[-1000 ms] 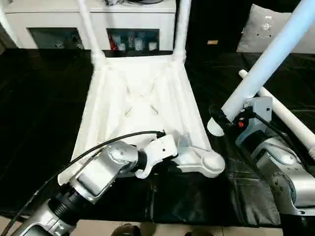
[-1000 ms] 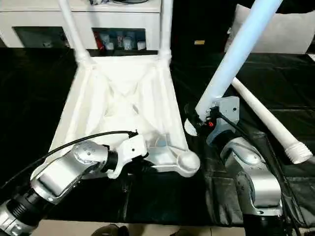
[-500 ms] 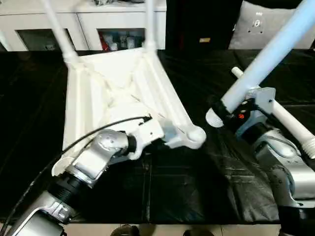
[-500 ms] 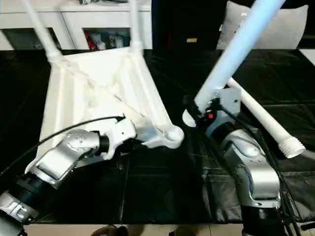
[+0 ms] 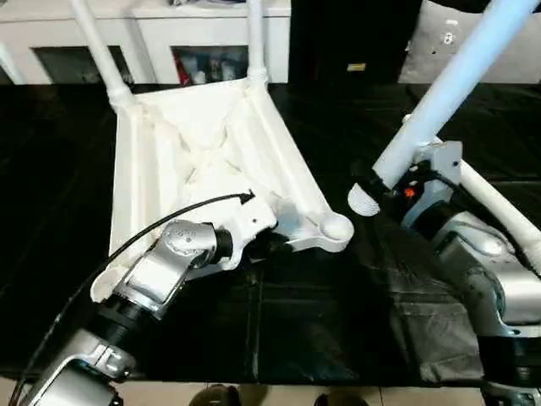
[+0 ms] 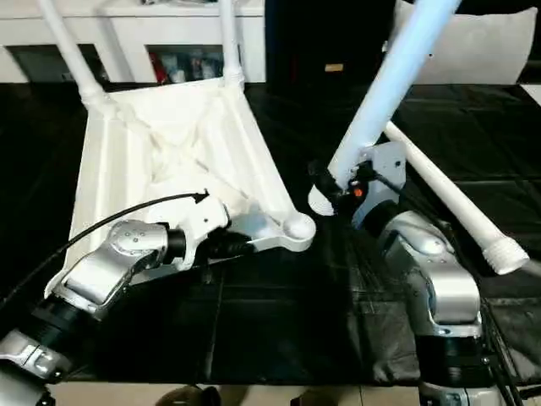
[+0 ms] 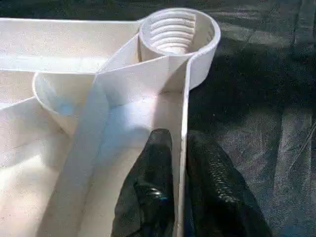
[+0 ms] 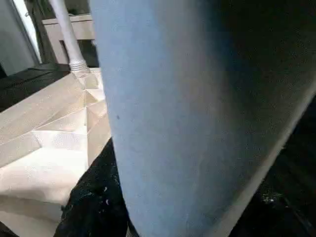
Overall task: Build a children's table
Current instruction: Insert table leg to table base
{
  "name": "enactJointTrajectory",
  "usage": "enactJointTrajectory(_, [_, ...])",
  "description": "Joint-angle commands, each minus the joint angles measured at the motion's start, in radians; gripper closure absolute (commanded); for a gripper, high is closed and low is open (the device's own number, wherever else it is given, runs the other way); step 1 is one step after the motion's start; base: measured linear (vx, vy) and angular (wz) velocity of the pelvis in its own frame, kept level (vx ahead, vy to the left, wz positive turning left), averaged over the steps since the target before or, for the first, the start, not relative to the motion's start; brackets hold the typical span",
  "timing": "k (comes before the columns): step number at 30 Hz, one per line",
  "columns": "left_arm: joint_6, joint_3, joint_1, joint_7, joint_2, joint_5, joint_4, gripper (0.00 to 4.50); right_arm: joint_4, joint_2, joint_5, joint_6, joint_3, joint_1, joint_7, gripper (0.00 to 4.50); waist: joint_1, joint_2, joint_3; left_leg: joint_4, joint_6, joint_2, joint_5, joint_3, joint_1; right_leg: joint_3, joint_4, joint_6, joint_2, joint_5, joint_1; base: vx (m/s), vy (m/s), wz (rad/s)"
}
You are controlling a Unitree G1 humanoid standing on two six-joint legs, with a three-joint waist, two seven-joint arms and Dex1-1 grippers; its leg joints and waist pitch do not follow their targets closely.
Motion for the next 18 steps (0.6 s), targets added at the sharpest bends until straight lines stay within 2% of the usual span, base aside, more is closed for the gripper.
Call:
enactJointTrajectory(1, [-0.005,0.023,0.003,0.019,0.009,0.006,-0.010,3.57,0.010,-0.008,0.001,-0.016,0.005,-0.021,0.022,2.58,0.007,-0.013,-0.063,-0.064,0.113,0.076,-0.035,-0.027,0.019,0.044,-0.060,-0.306,-0.077,0.115,0.049,0.000,0.000,0.00])
enactJointTrajectory(2, [-0.004,0.022,0.003,0.019,0.009,0.007,-0.010,3.57,0.011,-0.008,0.000,-0.017,0.006,-0.021,0.023,2.58,0.008,-0.013,-0.065,-0.062,0.120,0.075,-0.021,-0.027,0.017,0.043,-0.058,-0.308,-0.078,0.137,0.050,0.000,0.000,0.00])
enactJointTrajectory(3, [0.005,0.016,0.008,0.011,0.010,0.013,-0.016,3.57,0.016,-0.009,-0.012,-0.027,0.020,-0.028,0.029,2.58,0.008,-0.018,-0.067,-0.059,0.129,0.074,-0.010,-0.025,0.017,0.043,-0.056,-0.310,-0.078,0.152,0.051,0.000,0.000,0.00])
enactJointTrajectory(7, [0.005,0.011,0.008,0.008,0.009,0.039,-0.016,3.51,0.028,-0.017,-0.030,-0.055,0.045,-0.037,0.067,2.58,0.013,-0.016,-0.070,-0.055,0.142,0.075,0.006,-0.025,0.015,0.043,-0.053,-0.308,-0.079,0.166,0.050,0.000,0.000,0.00])
enactJointTrajectory(9, [-0.030,-0.009,0.000,0.046,0.018,0.091,-0.001,3.51,0.048,-0.025,-0.042,-0.073,0.066,-0.046,0.096,2.58,0.015,-0.018,-0.066,-0.055,0.150,0.075,0.007,-0.025,0.012,0.041,-0.054,-0.302,-0.077,0.168,0.049,0.000,0.000,0.00])
enactJointTrajectory(15, [-0.017,-0.006,0.004,0.048,0.019,0.088,-0.033,4.14,0.087,-0.031,-0.008,-0.044,0.078,-0.061,0.160,2.58,0.016,-0.013,-0.064,-0.062,0.120,0.078,-0.061,-0.026,0.015,0.041,-0.062,-0.304,-0.079,0.075,0.047,0.000,0.000,0.00])
enactJointTrajectory(18, [-0.018,-0.004,0.006,0.042,0.017,0.090,-0.046,4.33,0.100,-0.044,0.001,-0.024,0.096,-0.063,0.205,2.58,0.016,-0.014,-0.064,-0.063,0.111,0.078,-0.072,-0.027,0.015,0.042,-0.064,-0.302,-0.080,0.062,0.047,0.000,0.000,0.00])
